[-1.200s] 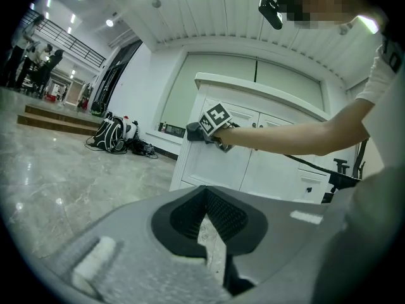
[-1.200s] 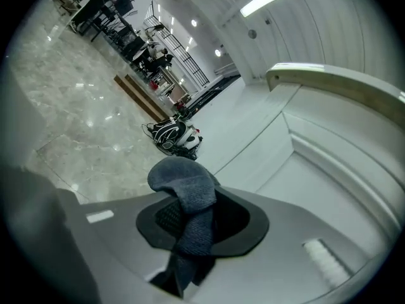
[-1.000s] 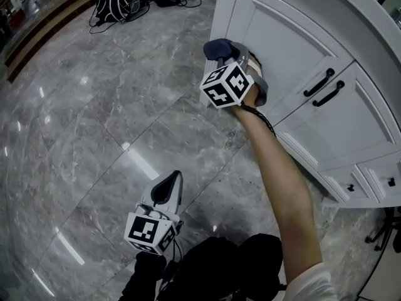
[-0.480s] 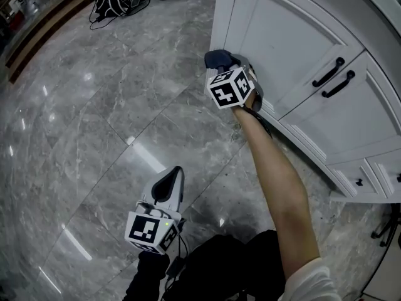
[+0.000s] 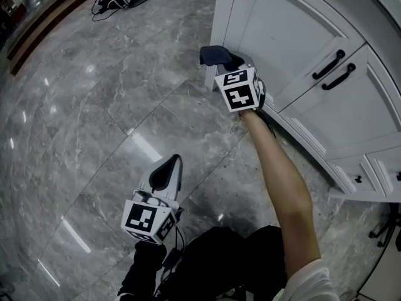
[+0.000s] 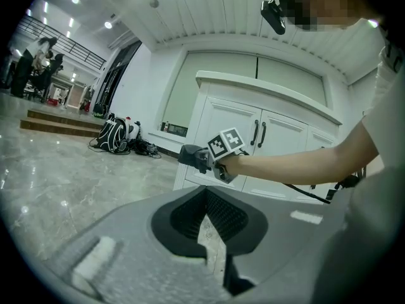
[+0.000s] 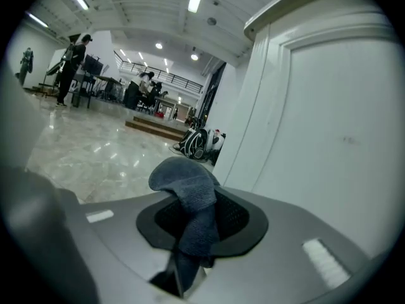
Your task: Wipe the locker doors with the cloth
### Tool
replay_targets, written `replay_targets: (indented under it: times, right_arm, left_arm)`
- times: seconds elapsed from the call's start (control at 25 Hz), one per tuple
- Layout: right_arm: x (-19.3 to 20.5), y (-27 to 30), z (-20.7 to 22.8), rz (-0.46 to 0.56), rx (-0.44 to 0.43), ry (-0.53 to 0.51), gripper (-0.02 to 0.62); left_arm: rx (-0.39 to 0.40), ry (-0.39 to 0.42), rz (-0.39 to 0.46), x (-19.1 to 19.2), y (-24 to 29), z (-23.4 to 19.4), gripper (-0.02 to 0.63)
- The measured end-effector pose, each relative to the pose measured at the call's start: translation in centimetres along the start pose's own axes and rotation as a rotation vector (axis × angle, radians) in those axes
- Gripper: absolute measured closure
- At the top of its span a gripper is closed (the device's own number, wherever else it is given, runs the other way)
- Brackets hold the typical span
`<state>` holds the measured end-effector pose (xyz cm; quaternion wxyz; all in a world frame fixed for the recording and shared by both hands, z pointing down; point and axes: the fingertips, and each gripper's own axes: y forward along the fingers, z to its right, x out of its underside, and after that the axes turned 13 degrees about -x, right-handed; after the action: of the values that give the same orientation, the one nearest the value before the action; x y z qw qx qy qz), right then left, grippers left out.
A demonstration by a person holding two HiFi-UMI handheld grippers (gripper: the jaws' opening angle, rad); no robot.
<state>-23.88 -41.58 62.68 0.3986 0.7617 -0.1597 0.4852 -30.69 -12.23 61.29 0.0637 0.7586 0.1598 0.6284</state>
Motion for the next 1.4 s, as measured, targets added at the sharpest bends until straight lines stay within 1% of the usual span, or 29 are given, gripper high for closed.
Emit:
replay_targets:
  times: [0.2, 0.4, 0.52, 0.64, 0.72, 0.84, 1.0, 1.16, 1.28, 1.4]
  right_arm:
    - [-2.9, -6.0, -1.7, 0.135, -0.044, -0.001, 0.511]
    - [-4.8, -13.3, -2.1, 0.213, -0.087, 0.007, 0.509]
    - [-6.2, -18.3, -2.2, 0.247, -0.108, 0.007, 0.511]
    - [-7.6, -24.0, -2.3, 0.258, -0.138, 0.028, 0.509]
    - [-8.6, -28.0, -2.2, 0.258, -0.154, 0.059, 0.509]
    - [-11.2, -34.4, -2.0, 0.264, -0.159, 0.143, 0.509]
    - [-16.3, -43.6, -1.0, 0.296, -0.107, 0.291, 0.509]
    - [-20.3, -52.9, 0.4, 0.292, -0.005, 0.392, 0.509]
    - [-24.3, -59.8, 1.5, 0.277, 0.090, 0.438, 0.509]
    - [-29.5, -66.2, 2.9, 0.284, 0.210, 0.442, 0.511]
  left_arm:
    - [0.000, 0.038, 0.023, -1.8, 0.3, 1.9, 0.604]
    - [-0.014, 0.084, 0.052, -4.7, -0.4, 5.1, 0.604]
    - [-0.053, 0.092, 0.063, -8.1, -1.8, 7.4, 0.604]
    - [-0.071, 0.101, 0.048, -12.1, -3.5, 10.5, 0.604]
    - [-0.069, 0.112, 0.037, -15.3, -4.8, 13.0, 0.604]
    - [-0.062, 0.124, 0.025, -21.1, -6.9, 16.4, 0.604]
    - [-0.026, 0.152, 0.018, -29.3, -9.6, 21.0, 0.604]
    - [0.035, 0.160, -0.009, -36.4, -12.4, 25.4, 0.604]
    - [0.109, 0.168, -0.035, -41.5, -14.8, 28.9, 0.604]
    - [0.219, 0.196, -0.051, -46.9, -17.3, 32.6, 0.604]
